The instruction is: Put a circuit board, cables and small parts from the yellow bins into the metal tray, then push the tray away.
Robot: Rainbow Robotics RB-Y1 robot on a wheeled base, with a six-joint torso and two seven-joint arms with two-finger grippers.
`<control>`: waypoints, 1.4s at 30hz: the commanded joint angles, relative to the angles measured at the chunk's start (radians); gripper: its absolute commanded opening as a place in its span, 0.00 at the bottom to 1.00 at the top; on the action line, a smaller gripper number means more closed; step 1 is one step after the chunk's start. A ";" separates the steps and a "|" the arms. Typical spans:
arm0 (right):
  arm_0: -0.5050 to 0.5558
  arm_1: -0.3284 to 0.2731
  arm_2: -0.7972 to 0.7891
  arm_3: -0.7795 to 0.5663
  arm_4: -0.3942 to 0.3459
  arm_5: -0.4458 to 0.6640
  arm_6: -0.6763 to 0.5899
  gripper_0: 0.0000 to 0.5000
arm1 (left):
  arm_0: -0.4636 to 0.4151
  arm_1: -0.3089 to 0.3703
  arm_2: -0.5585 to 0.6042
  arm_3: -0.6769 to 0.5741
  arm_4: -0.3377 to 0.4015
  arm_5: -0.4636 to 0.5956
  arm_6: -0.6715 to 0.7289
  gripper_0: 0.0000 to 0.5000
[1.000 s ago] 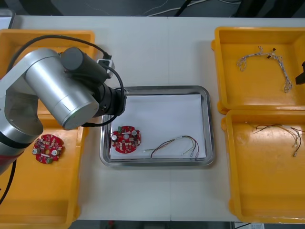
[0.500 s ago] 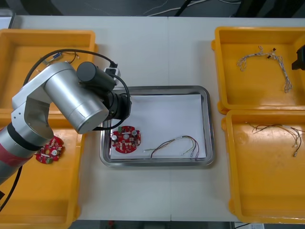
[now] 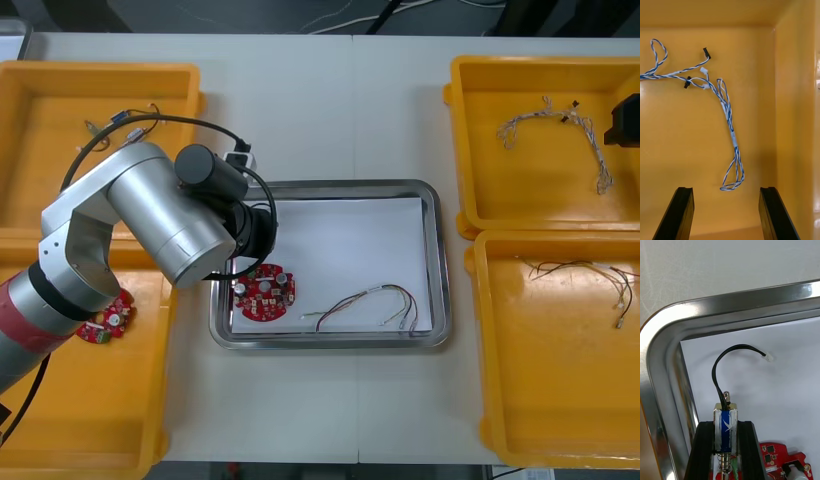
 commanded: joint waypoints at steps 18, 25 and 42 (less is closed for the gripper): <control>-0.103 0.036 0.042 0.271 0.014 -0.167 0.022 1.00 | -0.007 -0.026 -0.034 0.011 0.005 -0.089 0.003 0.00; -0.101 0.051 0.057 0.274 0.017 -0.173 0.018 1.00 | -0.015 -0.029 -0.047 0.048 0.000 -0.133 0.005 0.00; -0.101 0.085 0.061 0.349 0.020 -0.190 0.032 1.00 | -0.015 -0.032 -0.050 0.051 -0.009 -0.130 0.011 0.59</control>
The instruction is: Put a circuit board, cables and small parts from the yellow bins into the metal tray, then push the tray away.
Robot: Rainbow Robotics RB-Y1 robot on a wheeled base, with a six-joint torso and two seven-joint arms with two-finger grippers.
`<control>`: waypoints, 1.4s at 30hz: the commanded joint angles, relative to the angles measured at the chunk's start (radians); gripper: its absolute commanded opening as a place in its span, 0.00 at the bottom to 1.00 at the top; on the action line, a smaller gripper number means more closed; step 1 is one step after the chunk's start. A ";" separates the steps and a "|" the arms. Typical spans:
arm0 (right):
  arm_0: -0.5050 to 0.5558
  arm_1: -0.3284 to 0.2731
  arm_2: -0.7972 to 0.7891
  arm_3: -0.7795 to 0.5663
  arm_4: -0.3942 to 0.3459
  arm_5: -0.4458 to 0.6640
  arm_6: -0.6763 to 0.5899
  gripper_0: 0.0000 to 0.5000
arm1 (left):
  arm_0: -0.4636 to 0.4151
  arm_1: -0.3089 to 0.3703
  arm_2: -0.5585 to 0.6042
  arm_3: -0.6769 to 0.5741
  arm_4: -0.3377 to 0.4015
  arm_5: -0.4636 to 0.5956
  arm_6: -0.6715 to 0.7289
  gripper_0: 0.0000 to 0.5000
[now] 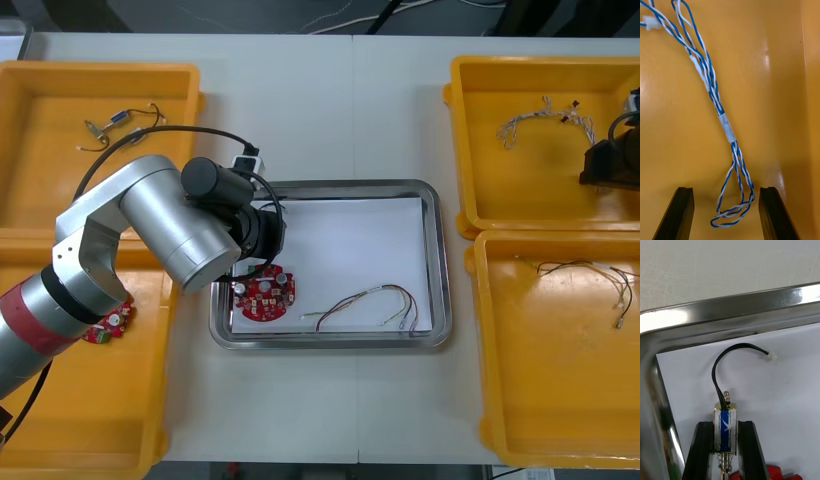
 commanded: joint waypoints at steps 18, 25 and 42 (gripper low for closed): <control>-0.050 -0.011 0.004 -0.073 -0.011 -0.017 0.027 0.00 | -0.023 -0.040 0.033 -0.081 0.027 0.047 0.042 1.00; -0.050 -0.018 0.003 -0.152 -0.006 0.006 0.024 0.00 | -0.042 -0.054 0.123 -0.163 0.094 0.153 0.065 1.00; -0.050 0.016 -0.017 -0.355 -0.037 0.333 0.010 0.00 | -0.047 0.032 0.605 -0.222 0.249 0.524 -0.078 1.00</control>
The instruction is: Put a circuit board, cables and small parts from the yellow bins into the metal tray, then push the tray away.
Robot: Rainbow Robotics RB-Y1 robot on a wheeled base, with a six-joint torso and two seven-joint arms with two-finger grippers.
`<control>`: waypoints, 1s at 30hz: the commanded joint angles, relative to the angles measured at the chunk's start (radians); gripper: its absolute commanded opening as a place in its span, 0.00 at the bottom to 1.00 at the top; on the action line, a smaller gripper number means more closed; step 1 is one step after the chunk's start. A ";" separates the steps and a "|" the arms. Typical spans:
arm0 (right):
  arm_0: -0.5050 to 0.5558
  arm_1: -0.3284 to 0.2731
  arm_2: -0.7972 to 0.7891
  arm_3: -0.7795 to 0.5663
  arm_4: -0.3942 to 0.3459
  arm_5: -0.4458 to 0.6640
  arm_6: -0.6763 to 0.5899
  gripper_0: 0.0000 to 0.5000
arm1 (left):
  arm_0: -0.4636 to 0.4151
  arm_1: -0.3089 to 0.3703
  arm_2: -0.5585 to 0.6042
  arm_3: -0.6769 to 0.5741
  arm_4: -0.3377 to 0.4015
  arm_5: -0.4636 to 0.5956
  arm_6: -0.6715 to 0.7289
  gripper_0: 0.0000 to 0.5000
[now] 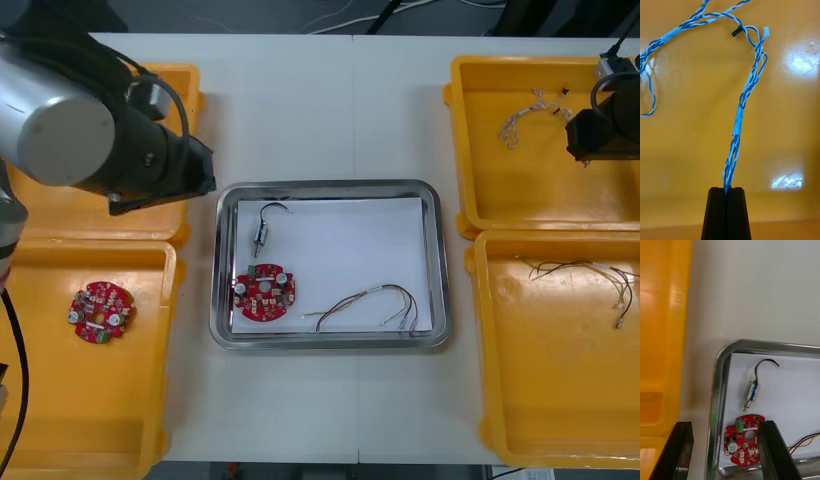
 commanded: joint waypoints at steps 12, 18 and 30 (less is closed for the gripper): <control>-0.043 0.047 -0.019 -0.059 -0.020 0.123 0.007 0.00 | -0.041 0.172 0.235 0.133 0.018 0.081 -0.201 1.00; -0.040 0.055 -0.019 -0.057 -0.008 0.135 0.005 0.00 | -0.043 0.220 0.258 0.298 0.010 -0.064 -0.210 1.00; -0.040 0.053 -0.022 -0.057 0.006 0.172 0.012 1.00 | -0.145 0.235 0.258 0.559 -0.103 -0.170 -0.204 1.00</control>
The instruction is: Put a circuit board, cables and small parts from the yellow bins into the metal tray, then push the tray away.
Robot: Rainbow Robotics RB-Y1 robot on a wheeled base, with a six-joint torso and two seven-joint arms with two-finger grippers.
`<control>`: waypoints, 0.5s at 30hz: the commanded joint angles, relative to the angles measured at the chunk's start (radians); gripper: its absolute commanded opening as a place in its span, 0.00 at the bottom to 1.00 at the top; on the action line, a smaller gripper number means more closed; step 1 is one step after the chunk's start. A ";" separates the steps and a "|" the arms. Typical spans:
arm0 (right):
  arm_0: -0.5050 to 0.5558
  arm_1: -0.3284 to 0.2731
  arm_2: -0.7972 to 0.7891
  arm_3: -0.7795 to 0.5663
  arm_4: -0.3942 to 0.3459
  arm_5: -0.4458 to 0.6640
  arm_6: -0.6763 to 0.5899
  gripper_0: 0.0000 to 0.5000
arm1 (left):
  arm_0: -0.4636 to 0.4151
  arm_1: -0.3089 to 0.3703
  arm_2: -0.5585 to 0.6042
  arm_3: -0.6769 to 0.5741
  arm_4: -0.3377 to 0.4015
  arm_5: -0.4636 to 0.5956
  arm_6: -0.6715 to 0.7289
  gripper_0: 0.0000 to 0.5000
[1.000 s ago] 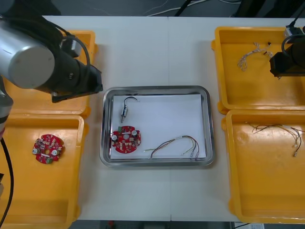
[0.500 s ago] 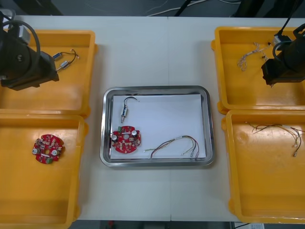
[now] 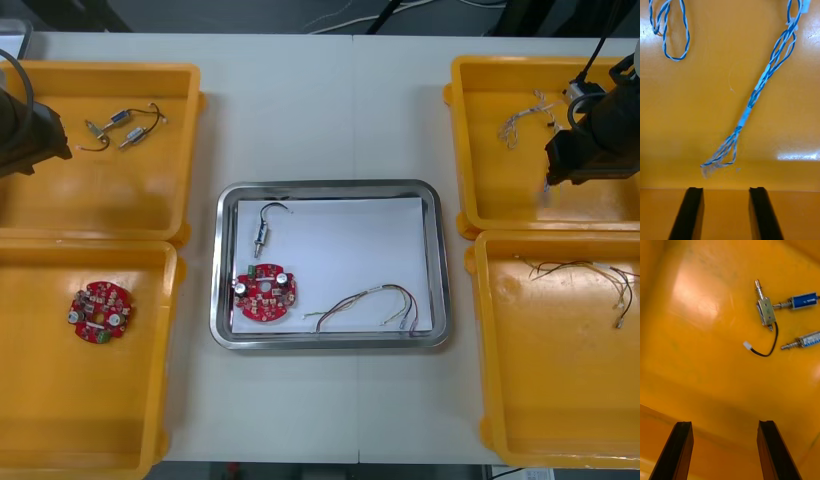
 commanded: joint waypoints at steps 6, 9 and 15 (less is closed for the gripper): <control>-0.040 0.005 -0.062 -0.033 0.017 0.007 0.015 1.00 | -0.139 0.045 0.000 0.133 -0.051 -0.066 0.010 1.00; -0.042 0.005 -0.091 -0.033 0.022 0.003 0.016 1.00 | -0.174 0.045 -0.025 0.168 -0.062 -0.074 0.027 1.00; -0.065 0.005 -0.098 -0.011 0.045 -0.006 0.001 1.00 | -0.257 0.035 -0.074 0.275 -0.069 -0.135 0.051 1.00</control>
